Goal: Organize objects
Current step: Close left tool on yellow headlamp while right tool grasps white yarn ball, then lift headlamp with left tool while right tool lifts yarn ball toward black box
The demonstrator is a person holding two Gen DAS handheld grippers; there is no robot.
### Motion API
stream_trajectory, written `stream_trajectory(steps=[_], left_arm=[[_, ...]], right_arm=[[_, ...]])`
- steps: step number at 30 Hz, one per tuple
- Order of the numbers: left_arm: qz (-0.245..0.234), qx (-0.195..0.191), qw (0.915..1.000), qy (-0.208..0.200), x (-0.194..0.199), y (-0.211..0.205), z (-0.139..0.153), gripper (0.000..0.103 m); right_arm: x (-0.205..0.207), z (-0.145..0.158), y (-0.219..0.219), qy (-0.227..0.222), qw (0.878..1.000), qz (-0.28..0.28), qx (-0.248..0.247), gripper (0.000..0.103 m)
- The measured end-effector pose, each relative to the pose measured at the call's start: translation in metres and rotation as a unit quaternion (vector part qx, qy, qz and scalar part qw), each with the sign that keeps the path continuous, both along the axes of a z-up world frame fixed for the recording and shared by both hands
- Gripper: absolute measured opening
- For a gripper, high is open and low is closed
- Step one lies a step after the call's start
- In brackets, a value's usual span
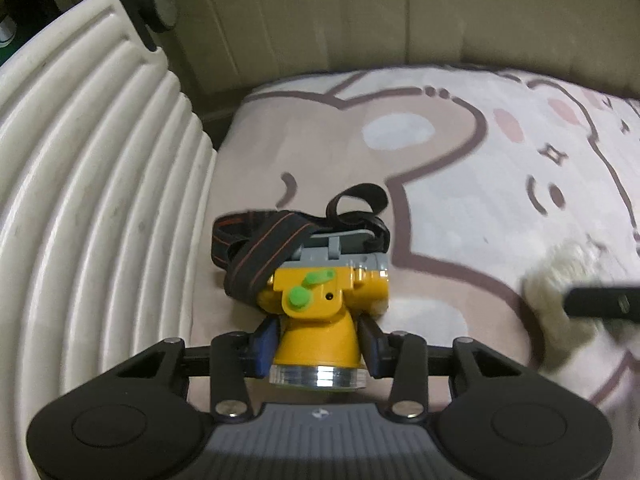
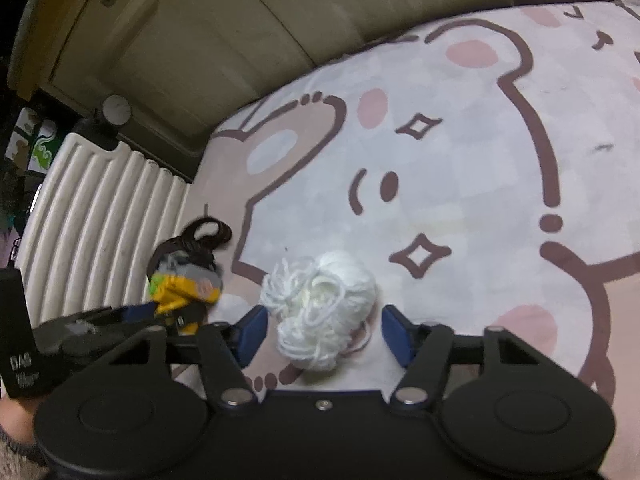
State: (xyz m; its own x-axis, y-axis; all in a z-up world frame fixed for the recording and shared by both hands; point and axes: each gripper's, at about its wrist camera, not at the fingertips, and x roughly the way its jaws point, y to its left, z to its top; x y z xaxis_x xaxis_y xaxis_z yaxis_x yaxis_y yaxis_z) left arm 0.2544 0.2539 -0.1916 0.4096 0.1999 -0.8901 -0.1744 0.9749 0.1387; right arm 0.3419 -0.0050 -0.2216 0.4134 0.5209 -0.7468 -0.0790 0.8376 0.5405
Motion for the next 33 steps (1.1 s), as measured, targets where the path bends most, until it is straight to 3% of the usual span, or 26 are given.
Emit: stream_trajectory(steps=[6,11,14,21,27,33], left_arm=[[-0.018,-0.018,0.9994,0.022,-0.031,-0.017,0.001,0.043],[-0.038,-0.036,0.9978,0.042,-0.063,-0.032,0.003,0.043],[-0.044,-0.039,0.9968,0.053,-0.08,-0.04,0.003,0.043],[-0.047,-0.049,0.9944,0.081,-0.104,-0.052,0.005,0.043],[-0.027,-0.048,0.9942,0.092,-0.1,-0.055,0.0,0.043],[-0.018,-0.042,0.9939,0.1,-0.09,-0.055,-0.008,0.044]], right_arm=[[0.0,-0.006,0.006,-0.003,1.0,0.005,-0.015,0.052],[-0.008,-0.002,0.002,-0.007,0.999,0.043,-0.019,0.038],[-0.016,0.002,-0.006,-0.003,0.998,0.062,-0.022,0.035],[-0.041,0.018,-0.026,-0.001,0.989,0.13,-0.065,0.033],[-0.074,0.028,-0.046,0.006,0.974,0.198,-0.109,0.032],[-0.095,0.025,-0.062,0.012,0.964,0.229,-0.136,0.032]])
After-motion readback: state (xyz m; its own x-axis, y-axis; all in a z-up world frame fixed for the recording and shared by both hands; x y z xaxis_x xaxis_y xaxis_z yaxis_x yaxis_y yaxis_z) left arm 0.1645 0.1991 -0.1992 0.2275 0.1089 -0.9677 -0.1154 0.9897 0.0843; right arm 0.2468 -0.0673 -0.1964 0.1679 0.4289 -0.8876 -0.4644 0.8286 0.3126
